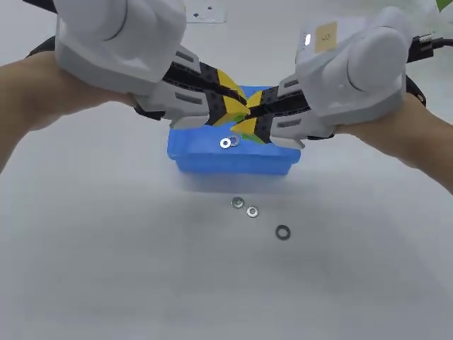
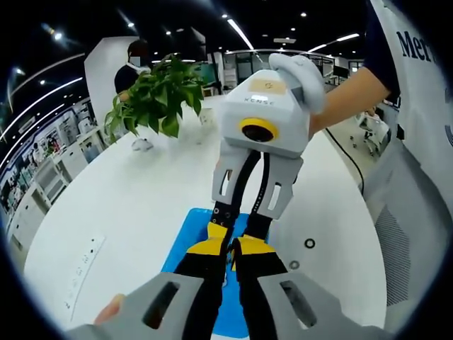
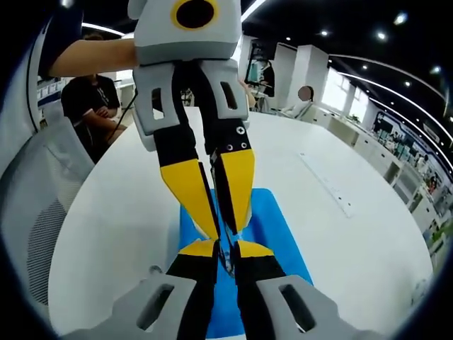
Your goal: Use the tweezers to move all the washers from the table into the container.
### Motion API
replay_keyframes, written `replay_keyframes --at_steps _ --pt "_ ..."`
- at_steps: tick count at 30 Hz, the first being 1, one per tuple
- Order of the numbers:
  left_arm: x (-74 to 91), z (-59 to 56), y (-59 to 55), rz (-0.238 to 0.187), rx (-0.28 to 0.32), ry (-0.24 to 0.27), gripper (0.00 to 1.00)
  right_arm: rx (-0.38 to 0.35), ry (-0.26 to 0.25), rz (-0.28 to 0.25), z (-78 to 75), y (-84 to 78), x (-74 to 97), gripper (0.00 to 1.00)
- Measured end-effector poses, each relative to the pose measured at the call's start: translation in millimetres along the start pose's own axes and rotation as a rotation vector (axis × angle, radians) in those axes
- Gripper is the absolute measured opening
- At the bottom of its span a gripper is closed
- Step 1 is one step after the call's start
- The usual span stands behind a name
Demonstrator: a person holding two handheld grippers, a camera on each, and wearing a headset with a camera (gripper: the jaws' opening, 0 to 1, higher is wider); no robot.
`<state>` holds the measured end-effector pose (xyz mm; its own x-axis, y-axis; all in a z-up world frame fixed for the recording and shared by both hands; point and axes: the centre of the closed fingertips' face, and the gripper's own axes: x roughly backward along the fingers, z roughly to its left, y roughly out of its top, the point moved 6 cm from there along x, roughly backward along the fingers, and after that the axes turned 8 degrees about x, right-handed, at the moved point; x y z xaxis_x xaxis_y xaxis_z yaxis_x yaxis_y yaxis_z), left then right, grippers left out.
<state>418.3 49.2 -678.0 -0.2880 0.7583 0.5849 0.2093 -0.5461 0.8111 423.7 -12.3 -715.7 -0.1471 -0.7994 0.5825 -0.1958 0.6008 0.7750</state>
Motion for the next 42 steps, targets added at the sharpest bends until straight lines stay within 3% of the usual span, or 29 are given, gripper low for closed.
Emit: replay_keyframes --at_steps 15,24,33,42 --pt "-13.7 -1.4 -5.5 0.034 0.004 -0.018 0.09 -0.031 0.020 0.007 1.8 -13.8 -6.5 0.10" --pt "-14.3 -3.5 -6.4 0.017 0.008 -0.013 0.09 -0.044 0.006 0.023 1.9 -15.8 -6.6 0.10" --pt "-9.9 -6.5 -0.1 0.002 -0.023 -0.005 0.08 -0.026 -0.007 0.018 -0.6 -10.8 -0.6 0.11" --pt "6.4 -20.8 17.9 -0.028 -0.051 0.007 0.08 0.008 -0.027 0.003 5.1 8.3 16.4 0.11"
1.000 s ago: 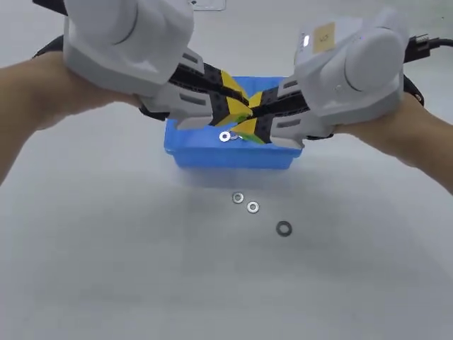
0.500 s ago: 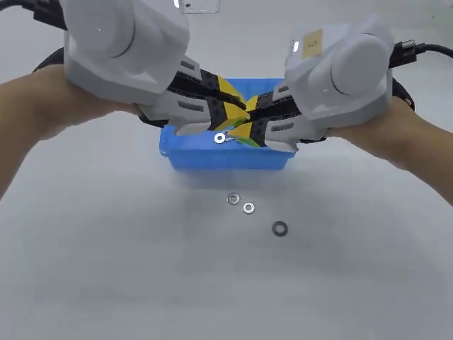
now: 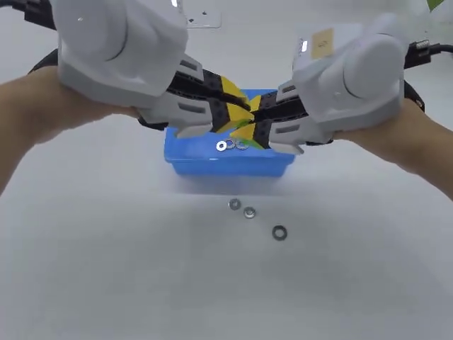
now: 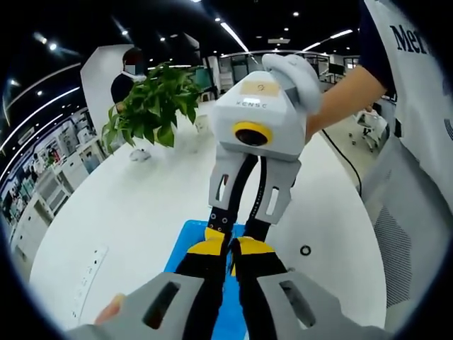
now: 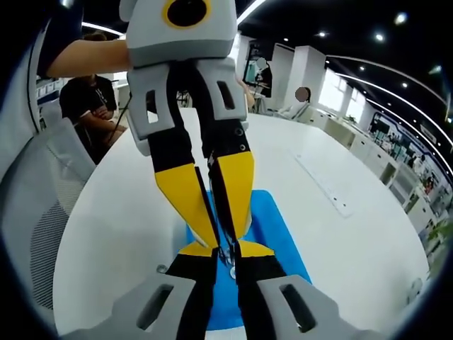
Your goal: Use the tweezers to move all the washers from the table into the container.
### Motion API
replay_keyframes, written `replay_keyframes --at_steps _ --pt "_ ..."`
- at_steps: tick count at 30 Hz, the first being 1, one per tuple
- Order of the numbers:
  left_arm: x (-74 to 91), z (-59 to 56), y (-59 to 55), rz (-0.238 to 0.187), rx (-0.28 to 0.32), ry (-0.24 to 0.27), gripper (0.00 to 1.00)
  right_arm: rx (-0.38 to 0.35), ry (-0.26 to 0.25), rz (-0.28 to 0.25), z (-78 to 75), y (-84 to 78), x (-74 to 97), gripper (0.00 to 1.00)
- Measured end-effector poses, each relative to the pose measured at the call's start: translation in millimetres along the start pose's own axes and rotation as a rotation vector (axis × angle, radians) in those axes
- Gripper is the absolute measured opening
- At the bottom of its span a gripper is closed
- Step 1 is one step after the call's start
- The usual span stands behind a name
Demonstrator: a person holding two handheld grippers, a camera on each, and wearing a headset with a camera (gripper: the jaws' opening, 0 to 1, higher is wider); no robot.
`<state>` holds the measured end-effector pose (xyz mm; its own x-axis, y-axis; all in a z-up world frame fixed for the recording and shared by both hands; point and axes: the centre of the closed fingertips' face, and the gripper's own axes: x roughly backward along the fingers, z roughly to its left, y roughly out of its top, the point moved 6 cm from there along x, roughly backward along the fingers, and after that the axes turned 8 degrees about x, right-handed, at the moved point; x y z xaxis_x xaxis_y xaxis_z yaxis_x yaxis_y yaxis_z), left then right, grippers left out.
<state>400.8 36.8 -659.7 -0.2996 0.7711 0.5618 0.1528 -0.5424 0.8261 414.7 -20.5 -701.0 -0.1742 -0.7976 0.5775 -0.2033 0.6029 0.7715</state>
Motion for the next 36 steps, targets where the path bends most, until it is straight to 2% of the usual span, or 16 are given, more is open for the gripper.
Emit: replay_keyframes --at_steps 3,8,14,21,30,36 --pt "6.0 -7.5 6.5 -0.010 -0.009 0.006 0.08 0.016 -0.006 -0.005 4.6 7.3 6.9 0.11" --pt "13.7 -16.9 11.0 -0.018 -0.015 0.014 0.08 0.023 -0.014 -0.011 14.0 16.1 14.2 0.11" --pt "26.0 -36.1 17.7 -0.032 -0.013 0.026 0.08 0.025 -0.021 -0.028 29.4 28.0 22.6 0.11" --pt "37.1 -58.1 18.4 -0.042 0.001 0.033 0.08 0.029 -0.011 -0.031 45.7 35.7 26.6 0.11" --pt "46.0 -81.3 10.7 -0.052 0.030 0.038 0.08 0.007 0.008 -0.049 72.0 40.0 26.9 0.11" --pt "46.7 -90.2 0.1 -0.053 0.071 0.041 0.08 0.006 0.040 -0.041 84.2 36.9 21.5 0.11"
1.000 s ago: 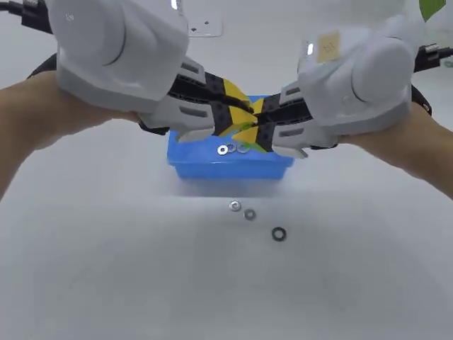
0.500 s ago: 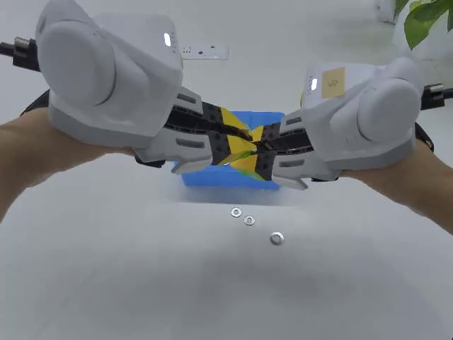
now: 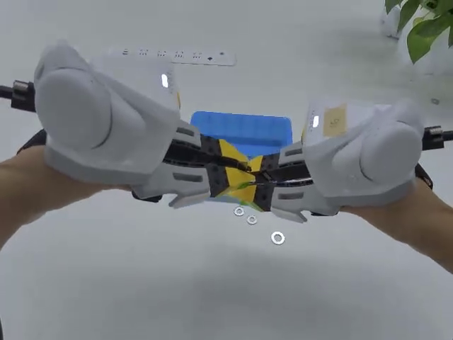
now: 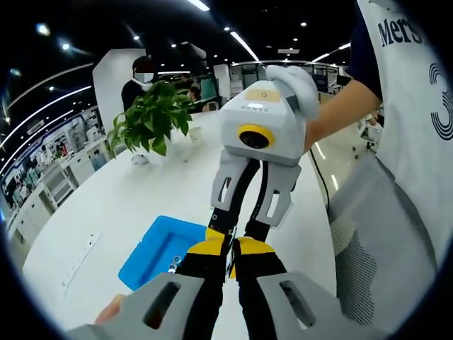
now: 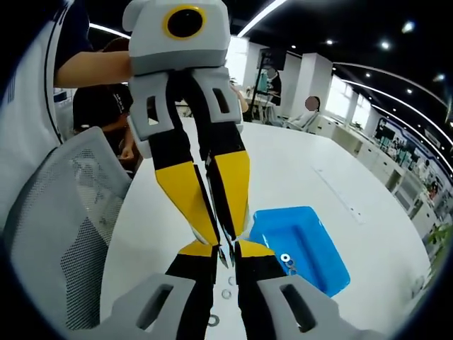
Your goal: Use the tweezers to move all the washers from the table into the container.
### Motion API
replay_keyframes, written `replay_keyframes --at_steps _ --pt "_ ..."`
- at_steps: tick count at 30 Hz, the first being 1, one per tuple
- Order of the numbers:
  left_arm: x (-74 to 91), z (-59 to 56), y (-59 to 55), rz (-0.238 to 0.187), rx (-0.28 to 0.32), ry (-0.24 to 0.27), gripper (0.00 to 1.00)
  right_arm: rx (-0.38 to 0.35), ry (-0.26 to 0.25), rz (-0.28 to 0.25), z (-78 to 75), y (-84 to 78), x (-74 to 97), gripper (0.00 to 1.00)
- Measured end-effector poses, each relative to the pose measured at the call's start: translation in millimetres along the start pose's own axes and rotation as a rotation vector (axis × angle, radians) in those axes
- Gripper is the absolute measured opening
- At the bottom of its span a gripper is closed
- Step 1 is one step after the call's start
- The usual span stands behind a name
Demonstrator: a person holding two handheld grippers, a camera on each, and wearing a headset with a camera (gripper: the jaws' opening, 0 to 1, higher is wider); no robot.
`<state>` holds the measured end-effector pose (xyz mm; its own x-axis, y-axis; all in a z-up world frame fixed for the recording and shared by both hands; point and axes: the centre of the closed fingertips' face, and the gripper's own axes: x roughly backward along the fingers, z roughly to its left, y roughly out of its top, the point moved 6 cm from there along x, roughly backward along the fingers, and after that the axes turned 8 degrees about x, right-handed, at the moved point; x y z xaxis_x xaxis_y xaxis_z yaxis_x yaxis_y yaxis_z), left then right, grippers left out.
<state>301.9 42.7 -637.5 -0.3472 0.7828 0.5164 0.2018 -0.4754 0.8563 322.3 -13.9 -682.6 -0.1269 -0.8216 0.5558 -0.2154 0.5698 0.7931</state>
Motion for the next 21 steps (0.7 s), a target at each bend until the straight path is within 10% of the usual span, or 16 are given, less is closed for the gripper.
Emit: replay_keyframes --at_steps 21 --pt "-9.9 -3.7 -28.8 0.021 0.089 -0.015 0.08 -0.053 0.062 0.011 17.7 -20.7 -15.4 0.11"
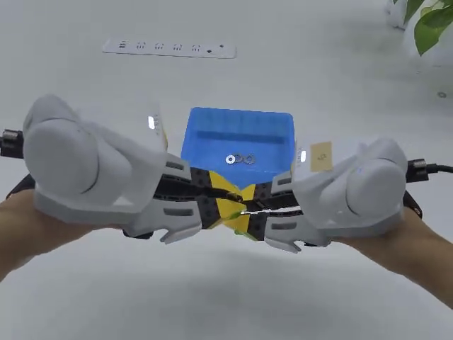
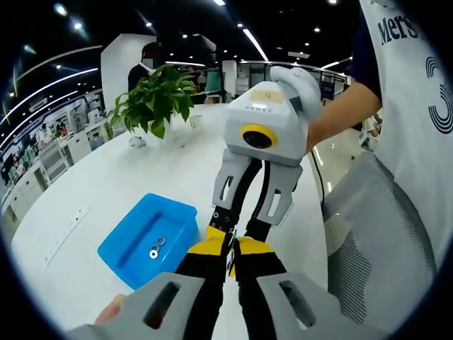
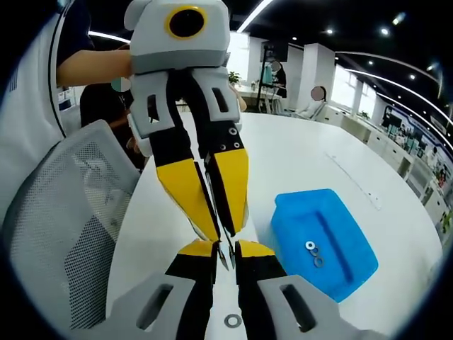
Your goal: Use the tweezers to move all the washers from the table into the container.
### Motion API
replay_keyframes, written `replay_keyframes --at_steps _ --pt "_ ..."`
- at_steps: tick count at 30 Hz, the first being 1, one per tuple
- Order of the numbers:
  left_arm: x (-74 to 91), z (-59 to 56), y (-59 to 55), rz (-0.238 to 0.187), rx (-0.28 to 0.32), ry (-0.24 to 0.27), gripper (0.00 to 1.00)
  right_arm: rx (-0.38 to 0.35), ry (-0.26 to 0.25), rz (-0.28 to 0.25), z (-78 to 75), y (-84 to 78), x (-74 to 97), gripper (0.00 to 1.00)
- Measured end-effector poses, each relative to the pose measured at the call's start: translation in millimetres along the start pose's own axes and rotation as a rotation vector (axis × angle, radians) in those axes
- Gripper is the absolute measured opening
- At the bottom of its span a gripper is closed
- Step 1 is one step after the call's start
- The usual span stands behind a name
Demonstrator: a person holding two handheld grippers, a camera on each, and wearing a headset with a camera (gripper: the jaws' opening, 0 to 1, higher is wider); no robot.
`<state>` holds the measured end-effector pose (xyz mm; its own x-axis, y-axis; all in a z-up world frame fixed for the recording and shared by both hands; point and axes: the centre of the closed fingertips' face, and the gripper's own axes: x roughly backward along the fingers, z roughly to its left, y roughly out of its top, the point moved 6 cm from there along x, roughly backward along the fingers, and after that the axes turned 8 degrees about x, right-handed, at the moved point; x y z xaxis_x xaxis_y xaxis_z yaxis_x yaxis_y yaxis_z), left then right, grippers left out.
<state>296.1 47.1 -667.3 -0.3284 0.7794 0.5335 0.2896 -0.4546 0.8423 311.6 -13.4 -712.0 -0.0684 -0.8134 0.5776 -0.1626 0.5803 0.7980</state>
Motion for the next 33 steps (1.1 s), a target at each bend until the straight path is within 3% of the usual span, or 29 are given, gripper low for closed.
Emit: replay_keyframes --at_steps 9,15,33 --pt "-5.1 9.3 -2.1 0.015 0.000 0.014 0.08 0.016 -0.018 0.006 -7.9 -5.5 -5.3 0.11" --pt "-11.5 17.8 0.6 0.003 0.018 0.020 0.08 0.004 -0.032 0.010 -18.1 -10.1 -4.2 0.11" --pt "-20.9 25.9 -7.9 0.023 0.037 0.018 0.08 -0.025 -0.019 0.019 -23.6 -21.9 -14.6 0.11"
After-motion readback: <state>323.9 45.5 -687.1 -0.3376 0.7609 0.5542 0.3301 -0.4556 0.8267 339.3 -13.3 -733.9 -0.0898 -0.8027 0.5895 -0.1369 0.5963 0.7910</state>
